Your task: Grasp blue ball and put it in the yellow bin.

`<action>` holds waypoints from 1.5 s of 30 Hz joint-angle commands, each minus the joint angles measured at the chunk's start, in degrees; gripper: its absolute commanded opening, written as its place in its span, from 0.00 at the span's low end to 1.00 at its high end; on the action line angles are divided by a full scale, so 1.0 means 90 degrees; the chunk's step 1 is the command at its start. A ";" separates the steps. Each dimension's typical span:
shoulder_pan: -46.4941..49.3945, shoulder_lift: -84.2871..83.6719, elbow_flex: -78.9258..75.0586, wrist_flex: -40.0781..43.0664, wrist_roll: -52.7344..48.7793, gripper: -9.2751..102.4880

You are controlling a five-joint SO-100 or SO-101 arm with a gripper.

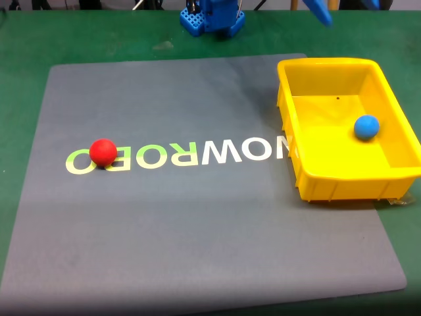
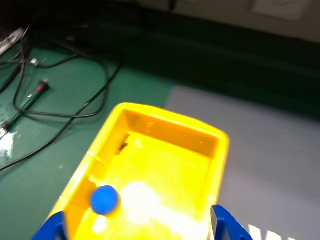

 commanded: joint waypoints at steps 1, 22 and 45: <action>0.0586 0.1533 0.0986 -0.0039 -0.0303 0.30; 0.2344 0.7402 0.8447 0.0850 -0.1533 0.08; 0.2451 0.8340 0.8926 0.3818 -0.1426 0.08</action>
